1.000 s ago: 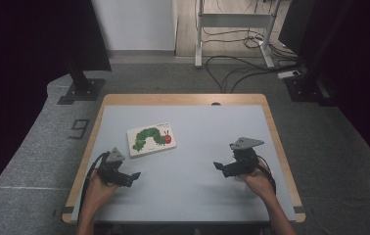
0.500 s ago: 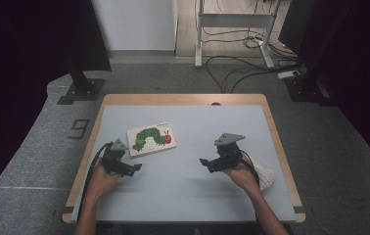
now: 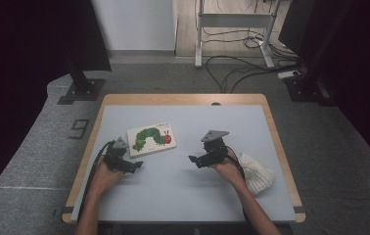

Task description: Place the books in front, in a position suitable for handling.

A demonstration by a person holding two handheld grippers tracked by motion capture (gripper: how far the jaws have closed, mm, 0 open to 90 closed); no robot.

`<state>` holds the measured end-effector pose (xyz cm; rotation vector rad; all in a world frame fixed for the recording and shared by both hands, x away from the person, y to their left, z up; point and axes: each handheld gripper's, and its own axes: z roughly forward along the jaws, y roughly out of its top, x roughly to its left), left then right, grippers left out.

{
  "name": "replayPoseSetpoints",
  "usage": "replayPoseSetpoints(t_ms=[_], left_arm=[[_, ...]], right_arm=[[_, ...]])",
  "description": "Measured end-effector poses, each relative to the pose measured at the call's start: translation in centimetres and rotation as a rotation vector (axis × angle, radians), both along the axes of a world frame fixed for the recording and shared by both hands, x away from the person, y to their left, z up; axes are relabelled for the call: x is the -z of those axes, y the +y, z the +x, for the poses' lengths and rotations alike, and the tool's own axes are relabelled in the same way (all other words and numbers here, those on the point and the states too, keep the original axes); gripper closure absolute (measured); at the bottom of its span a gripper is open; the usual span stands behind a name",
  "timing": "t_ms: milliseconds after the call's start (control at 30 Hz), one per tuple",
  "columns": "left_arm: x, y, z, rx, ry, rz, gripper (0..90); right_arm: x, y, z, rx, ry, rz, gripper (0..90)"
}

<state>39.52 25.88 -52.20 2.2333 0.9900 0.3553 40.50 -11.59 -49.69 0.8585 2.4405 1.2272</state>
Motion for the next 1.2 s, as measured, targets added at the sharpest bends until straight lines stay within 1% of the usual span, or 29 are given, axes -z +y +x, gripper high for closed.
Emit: replayPoseSetpoints(t_ms=[133, 200, 267, 467, 567, 633, 767, 833, 900, 933, 967, 1000, 1033, 1067, 1100, 1133, 1200], left_arm=[[0.3, -0.3, 0.1, 0.014, 0.027, 0.000, 0.0], [0.4, -0.6, 0.1, 0.018, 0.018, 0.017, 0.0], [0.4, -0.8, 0.0, 0.016, 0.013, 0.019, 0.0], [0.1, -1.3, 0.2, 0.013, 0.034, 0.054, 0.0], [0.1, -1.7, 0.2, 0.023, 0.036, 0.054, 0.0], [0.1, -2.1, 0.2, 0.029, 0.036, 0.052, 0.0], [0.2, -2.5, 0.1, 0.032, 0.032, 0.041, 0.0], [0.3, -2.5, 0.1, 0.029, 0.031, 0.038, 0.0], [0.3, -2.5, 0.1, 0.028, 0.031, 0.037, 0.0], [0.3, -2.5, 0.1, 0.027, 0.031, 0.035, 0.0], [0.3, -2.5, 0.1, 0.025, 0.032, 0.032, 0.0], [0.3, -2.4, 0.2, 0.023, 0.034, 0.025, 0.0], [0.3, -2.4, 0.2, 0.023, 0.035, 0.021, 0.0], [0.3, -2.3, 0.2, 0.025, 0.038, 0.015, 0.0], [0.3, -2.3, 0.2, 0.024, 0.038, 0.009, 0.0], [0.3, -2.3, 0.3, 0.023, 0.040, 0.005, 0.0], [0.3, -2.2, 0.3, 0.018, 0.041, 0.000, 0.0]], right_arm=[[0.5, 0.9, 0.7, -0.016, 0.005, 0.001, 3.8], [0.7, 1.4, 1.0, -0.027, 0.007, -0.001, 3.7], [0.9, 1.9, 1.4, -0.039, 0.013, -0.008, 3.7], [1.9, 3.4, 2.5, -0.071, 0.028, -0.024, 3.7], [2.2, 4.1, 3.1, -0.084, 0.035, -0.023, 3.7], [2.4, 4.6, 3.6, -0.090, 0.034, -0.027, 3.7], [2.9, 5.3, 4.5, -0.101, 0.052, -0.028, 3.7], [3.2, 5.7, 5.0, -0.110, 0.075, -0.011, 3.6], [3.5, 6.1, 5.4, -0.121, 0.089, -0.019, 3.9], [3.6, 6.3, 5.6, -0.125, 0.104, -0.037, 3.0], [3.5, 6.5, 5.7, -0.135, 0.090, -0.035, 3.6], [3.5, 6.6, 5.8, -0.140, 0.092, -0.023, 3.6], [3.5, 6.9, 5.9, -0.146, 0.109, -0.001, 3.9], [3.5, 7.0, 6.0, -0.152, 0.117, -0.001, 4.0], [3.6, 7.4, 6.1, -0.162, 0.113, -0.024, 2.7], [3.6, 7.6, 6.1, -0.165, 0.106, -0.035, 2.8], [3.6, 7.9, 6.2, -0.170, 0.104, -0.040, 2.4]])
